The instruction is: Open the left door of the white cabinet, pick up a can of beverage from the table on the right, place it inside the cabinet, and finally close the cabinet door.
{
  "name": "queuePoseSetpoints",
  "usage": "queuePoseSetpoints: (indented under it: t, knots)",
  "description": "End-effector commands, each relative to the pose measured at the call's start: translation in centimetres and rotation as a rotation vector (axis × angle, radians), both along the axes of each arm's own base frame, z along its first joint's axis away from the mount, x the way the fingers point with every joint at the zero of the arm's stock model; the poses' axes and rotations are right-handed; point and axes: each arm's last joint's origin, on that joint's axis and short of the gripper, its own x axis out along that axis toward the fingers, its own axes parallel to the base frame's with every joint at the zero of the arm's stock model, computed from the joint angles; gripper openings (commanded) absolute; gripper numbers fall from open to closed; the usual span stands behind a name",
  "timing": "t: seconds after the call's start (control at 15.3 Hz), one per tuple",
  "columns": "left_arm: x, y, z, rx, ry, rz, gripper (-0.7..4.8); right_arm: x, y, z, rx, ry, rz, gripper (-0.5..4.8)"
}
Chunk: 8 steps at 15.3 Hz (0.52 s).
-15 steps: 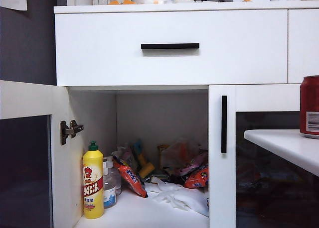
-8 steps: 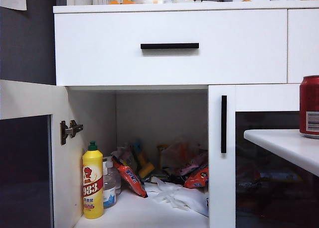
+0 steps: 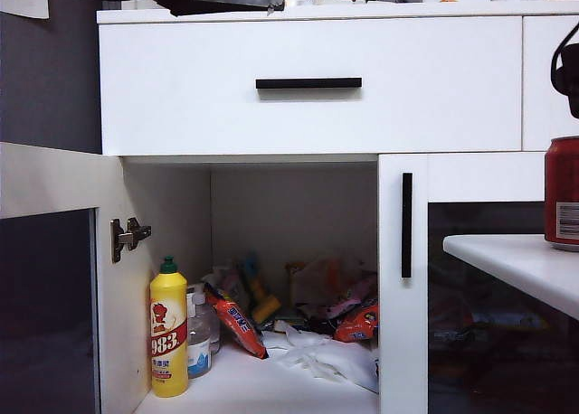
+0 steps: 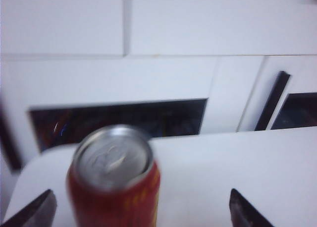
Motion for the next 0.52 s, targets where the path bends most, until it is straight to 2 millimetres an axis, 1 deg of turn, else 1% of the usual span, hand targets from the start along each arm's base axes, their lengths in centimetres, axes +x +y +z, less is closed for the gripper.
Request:
queuePoseSetpoints:
  t: [0.07,0.2,0.33,0.46,0.52]
  knots:
    - [0.0,0.1,0.1,0.001,-0.007,-0.001,4.79,1.6,-0.3,-0.3,0.043,-0.05,0.075,4.79]
    - [0.0,0.1,0.0,0.015,0.003,-0.001,4.79,2.7,0.1,-1.5,0.047,-0.019,0.147,4.79]
    - [0.0,0.1,-0.2,0.026,0.013,-0.001,4.79,3.7,0.2,-2.8,0.05,-0.001,0.138,4.79]
    - [0.0,0.1,-0.3,0.032,0.019,0.0,4.79,4.2,0.0,-3.2,0.052,-0.023,0.123,4.79]
    - [-0.1,0.1,-0.5,0.048,0.033,-0.001,4.79,4.6,-0.3,-3.8,0.051,-0.016,0.108,4.79]
